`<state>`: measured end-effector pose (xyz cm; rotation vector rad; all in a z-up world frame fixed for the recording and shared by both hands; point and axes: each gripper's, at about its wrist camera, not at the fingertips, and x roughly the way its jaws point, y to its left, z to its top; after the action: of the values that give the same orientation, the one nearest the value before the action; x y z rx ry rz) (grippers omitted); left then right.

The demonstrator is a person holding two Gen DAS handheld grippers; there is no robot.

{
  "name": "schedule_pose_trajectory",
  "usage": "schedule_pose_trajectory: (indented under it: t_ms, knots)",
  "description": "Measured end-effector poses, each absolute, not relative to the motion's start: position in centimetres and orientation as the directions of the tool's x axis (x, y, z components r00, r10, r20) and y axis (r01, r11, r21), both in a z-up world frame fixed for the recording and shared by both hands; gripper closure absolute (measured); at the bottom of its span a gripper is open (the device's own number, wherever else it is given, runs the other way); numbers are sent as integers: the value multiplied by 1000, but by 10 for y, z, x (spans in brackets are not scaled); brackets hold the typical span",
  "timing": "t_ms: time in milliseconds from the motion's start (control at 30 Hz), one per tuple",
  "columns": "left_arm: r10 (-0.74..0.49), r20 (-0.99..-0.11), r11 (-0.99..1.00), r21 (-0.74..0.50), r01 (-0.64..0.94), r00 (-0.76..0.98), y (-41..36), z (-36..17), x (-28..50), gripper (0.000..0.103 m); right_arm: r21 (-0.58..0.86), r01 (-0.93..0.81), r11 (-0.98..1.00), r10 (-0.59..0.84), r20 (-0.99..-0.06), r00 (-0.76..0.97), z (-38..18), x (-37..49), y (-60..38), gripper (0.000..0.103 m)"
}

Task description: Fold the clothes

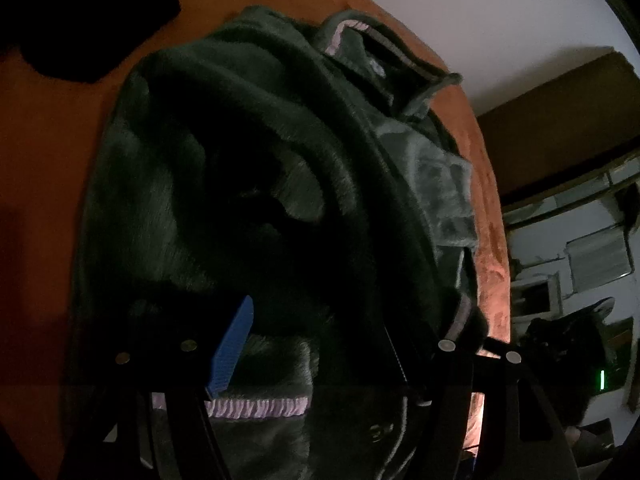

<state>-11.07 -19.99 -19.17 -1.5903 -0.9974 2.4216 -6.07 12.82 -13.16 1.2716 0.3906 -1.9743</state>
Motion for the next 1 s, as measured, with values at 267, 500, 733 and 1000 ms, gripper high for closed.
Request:
schedule_pose_trajectory:
  t_ms: [267, 500, 733, 1000]
  knots:
    - [378, -815, -782, -535, 320, -439, -207, -203, -100, 34, -197, 839, -508, -390, -815, -428, -125, -17, 60, 66]
    - [309, -819, -779, -509, 365, -483, -244, -189, -113, 34, 59, 845, -531, -469, -852, -235, -159, -76, 40, 81]
    - [360, -749, -668, -623, 407, -556, -280, -175, -120, 34, 237, 757, -609, -493, -861, -127, -185, -135, 28, 82]
    - [385, -721, -602, -669, 436, -576, -299, -174, -131, 34, 352, 752, -556, -589, -806, -58, -173, -119, 28, 103]
